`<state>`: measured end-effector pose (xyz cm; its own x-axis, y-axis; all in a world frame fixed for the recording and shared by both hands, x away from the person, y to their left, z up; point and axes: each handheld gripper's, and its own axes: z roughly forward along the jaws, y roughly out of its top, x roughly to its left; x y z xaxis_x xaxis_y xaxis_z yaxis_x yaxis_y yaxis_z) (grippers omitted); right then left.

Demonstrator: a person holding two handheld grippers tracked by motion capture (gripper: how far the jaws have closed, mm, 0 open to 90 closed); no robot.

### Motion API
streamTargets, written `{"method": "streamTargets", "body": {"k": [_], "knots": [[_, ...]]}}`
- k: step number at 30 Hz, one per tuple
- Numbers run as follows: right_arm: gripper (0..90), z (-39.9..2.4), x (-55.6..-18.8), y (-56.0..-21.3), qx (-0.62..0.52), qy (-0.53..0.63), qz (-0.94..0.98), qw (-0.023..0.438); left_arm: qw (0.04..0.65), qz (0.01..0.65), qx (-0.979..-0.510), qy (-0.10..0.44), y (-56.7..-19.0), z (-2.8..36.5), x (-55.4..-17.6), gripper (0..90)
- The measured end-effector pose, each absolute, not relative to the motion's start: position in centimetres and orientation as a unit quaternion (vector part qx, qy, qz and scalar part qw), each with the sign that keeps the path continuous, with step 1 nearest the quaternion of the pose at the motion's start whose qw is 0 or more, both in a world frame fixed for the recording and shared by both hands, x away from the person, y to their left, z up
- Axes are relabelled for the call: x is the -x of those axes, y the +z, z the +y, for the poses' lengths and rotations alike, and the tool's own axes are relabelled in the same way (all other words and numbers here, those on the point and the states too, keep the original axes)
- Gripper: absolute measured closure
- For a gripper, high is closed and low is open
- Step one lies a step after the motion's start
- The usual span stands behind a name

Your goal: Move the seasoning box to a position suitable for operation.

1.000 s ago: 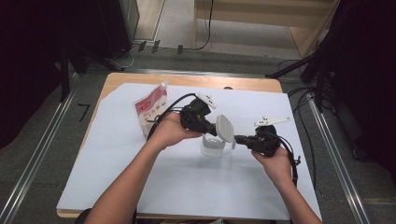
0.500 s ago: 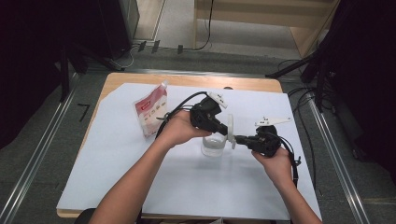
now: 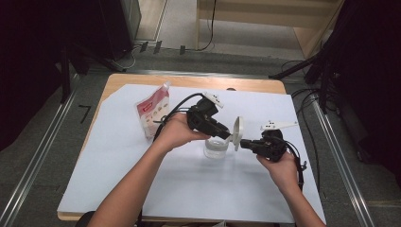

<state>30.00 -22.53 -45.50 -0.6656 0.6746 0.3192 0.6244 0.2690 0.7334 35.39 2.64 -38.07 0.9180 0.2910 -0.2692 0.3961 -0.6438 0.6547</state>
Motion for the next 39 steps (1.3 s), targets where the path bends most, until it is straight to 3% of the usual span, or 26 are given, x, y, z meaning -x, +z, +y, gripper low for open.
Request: {"method": "streamTargets", "body": {"k": [10, 17, 23, 35, 39], "knots": [[90.0, -21.8, -29.1, -46.7, -0.402, 0.432, 0.807, 0.011, 0.390, 0.213, -0.894, -0.055, -38.3, 5.0, -34.9, 49.3], [90.0, -21.9, -29.8, -47.3, -0.395, 0.432, 0.811, 0.009, 0.393, 0.225, -0.891, -0.044, -38.6, 6.2, -34.7, 45.4], [90.0, -22.0, -30.1, -47.2, -0.390, 0.429, 0.814, 0.023, 0.395, 0.231, -0.888, -0.029, -38.6, 7.3, -34.2, 42.8], [90.0, -22.3, -30.4, -46.5, -0.386, 0.436, 0.812, 0.030, 0.392, 0.265, -0.881, -0.021, -39.2, 10.9, -32.7, 46.1], [84.6, -22.9, -30.2, -45.6, -0.384, 0.440, 0.811, 0.037, 0.398, 0.272, -0.876, -0.017, -39.3, 12.0, -32.4, 47.8]]}}
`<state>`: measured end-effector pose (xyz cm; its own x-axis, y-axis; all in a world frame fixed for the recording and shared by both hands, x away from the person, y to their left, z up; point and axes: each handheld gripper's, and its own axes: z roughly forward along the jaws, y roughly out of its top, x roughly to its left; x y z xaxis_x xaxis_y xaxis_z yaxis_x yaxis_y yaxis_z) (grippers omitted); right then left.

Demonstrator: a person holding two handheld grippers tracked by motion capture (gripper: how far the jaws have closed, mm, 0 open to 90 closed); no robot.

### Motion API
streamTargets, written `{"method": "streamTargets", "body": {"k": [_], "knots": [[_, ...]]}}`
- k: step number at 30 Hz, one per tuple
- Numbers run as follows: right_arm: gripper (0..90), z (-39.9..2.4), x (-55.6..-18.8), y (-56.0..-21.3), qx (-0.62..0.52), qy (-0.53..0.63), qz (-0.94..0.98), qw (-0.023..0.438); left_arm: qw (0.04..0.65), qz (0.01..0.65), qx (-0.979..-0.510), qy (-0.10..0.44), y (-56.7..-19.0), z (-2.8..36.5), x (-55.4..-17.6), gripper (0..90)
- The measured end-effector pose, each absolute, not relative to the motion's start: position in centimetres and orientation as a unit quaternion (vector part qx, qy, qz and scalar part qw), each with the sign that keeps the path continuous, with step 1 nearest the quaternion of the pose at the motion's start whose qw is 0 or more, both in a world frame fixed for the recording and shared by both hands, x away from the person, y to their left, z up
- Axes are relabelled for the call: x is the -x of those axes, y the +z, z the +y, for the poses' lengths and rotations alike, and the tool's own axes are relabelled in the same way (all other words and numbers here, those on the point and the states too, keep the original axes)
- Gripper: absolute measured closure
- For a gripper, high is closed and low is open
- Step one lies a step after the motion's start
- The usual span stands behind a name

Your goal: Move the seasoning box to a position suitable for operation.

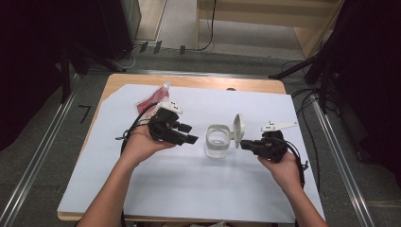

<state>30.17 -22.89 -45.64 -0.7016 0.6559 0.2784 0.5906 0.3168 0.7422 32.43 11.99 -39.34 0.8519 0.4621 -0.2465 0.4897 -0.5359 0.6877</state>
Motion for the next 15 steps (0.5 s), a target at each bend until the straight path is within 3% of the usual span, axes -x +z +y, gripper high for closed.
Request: {"method": "streamTargets", "body": {"k": [5, 15], "knots": [[73.7, -23.9, -29.7, -45.2, -0.390, 0.450, 0.802, 0.043, 0.411, 0.274, -0.869, -0.025, -39.8, 13.0, -32.5, 56.2], [65.5, -24.5, -29.7, -45.6, -0.387, 0.455, 0.801, 0.051, 0.395, 0.282, -0.874, -0.020, -39.8, 14.0, -32.2, 54.8]]}}
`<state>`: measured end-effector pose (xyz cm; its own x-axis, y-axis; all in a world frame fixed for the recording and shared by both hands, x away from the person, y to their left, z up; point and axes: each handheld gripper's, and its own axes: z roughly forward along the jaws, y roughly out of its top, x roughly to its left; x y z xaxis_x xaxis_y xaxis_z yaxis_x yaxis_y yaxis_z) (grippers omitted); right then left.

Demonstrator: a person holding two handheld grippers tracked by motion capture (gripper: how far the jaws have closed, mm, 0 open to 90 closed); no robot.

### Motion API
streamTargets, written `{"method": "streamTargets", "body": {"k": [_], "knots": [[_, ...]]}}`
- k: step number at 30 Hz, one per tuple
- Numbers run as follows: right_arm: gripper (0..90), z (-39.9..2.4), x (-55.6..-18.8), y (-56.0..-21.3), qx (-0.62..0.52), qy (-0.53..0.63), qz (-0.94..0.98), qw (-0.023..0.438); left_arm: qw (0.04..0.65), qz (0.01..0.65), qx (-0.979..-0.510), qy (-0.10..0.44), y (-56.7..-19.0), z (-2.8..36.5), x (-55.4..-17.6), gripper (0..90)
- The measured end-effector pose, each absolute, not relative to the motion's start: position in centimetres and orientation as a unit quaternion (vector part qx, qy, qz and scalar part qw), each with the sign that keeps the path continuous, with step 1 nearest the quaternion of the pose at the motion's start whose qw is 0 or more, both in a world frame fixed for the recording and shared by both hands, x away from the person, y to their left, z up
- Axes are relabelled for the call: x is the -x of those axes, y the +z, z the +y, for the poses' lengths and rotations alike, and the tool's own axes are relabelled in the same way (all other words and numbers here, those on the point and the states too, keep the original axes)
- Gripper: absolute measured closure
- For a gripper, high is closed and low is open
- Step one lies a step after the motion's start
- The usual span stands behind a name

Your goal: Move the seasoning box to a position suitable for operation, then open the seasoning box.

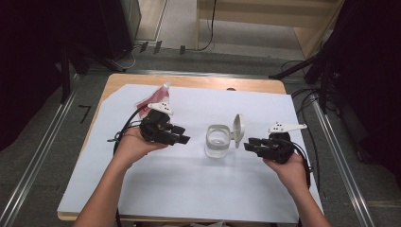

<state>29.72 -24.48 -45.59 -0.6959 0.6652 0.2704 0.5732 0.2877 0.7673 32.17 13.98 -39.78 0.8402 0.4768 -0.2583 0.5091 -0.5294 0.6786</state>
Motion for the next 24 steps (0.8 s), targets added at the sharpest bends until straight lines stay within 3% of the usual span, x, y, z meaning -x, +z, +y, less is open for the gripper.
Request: {"method": "streamTargets", "body": {"k": [4, 21, 24], "knots": [[63.2, -24.5, -29.8, -45.6, -0.390, 0.451, 0.801, 0.048, 0.382, 0.291, -0.877, -0.026, -39.8, 14.6, -32.2, 45.4], [63.6, -24.0, -29.7, -45.4, -0.388, 0.443, 0.807, 0.050, 0.390, 0.336, -0.857, -0.006, -38.7, 19.0, -31.7, 45.4], [60.1, -24.0, -29.8, -45.5, -0.389, 0.443, 0.806, 0.048, 0.379, 0.344, -0.859, 0.011, -38.5, 19.7, -31.6, 46.2]]}}
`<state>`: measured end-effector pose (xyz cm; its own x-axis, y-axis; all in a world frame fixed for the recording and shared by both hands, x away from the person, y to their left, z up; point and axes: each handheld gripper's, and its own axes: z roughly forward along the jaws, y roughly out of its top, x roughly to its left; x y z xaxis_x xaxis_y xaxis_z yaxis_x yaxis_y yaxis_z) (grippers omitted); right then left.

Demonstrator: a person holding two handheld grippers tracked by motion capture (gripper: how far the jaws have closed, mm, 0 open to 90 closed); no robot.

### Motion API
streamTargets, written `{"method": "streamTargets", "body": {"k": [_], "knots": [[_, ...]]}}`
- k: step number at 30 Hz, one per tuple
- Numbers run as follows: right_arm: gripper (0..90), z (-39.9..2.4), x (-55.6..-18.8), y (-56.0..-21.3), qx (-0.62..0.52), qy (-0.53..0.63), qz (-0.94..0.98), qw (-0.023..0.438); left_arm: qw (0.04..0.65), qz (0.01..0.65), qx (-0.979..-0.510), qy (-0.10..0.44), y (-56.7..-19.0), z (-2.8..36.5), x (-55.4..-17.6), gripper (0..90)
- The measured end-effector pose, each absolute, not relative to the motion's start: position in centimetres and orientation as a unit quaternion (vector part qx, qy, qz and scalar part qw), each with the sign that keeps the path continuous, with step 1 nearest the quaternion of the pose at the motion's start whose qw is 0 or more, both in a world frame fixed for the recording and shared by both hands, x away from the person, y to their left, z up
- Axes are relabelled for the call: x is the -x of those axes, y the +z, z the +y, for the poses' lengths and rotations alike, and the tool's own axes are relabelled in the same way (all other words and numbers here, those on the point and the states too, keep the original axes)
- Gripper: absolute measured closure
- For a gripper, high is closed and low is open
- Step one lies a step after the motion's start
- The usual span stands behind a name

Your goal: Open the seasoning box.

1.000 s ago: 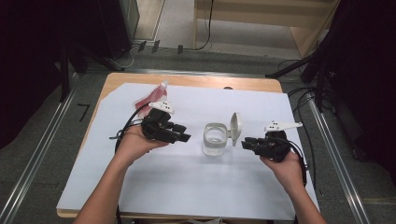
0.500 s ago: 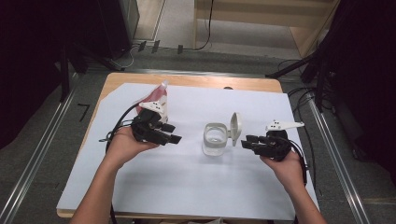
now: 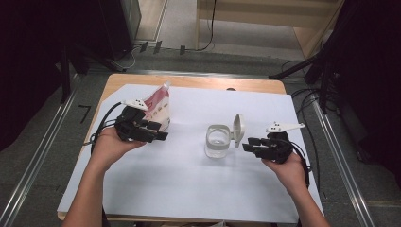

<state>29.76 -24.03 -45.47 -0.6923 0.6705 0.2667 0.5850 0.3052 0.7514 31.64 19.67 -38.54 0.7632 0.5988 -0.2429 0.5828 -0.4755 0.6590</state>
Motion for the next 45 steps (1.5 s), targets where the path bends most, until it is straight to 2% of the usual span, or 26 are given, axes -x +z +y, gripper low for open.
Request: {"method": "streamTargets", "body": {"k": [9, 14, 29, 45], "knots": [[54.6, -23.7, -30.0, -45.8, -0.387, 0.441, 0.809, 0.048, 0.386, 0.365, -0.847, 0.008, -38.1, 21.8, -31.5, 45.8], [46.2, -23.7, -30.2, -45.9, -0.390, 0.441, 0.807, 0.049, 0.387, 0.377, -0.841, 0.014, -37.8, 22.9, -31.3, 45.6], [46.3, -23.9, -30.3, -45.8, -0.393, 0.442, 0.805, 0.051, 0.377, 0.414, -0.827, 0.041, -37.0, 26.1, -30.9, 46.2], [47.1, -24.0, -29.9, -46.0, -0.396, 0.436, 0.806, 0.058, 0.393, 0.419, -0.818, 0.045, -37.4, 24.5, -34.2, 48.7]]}}
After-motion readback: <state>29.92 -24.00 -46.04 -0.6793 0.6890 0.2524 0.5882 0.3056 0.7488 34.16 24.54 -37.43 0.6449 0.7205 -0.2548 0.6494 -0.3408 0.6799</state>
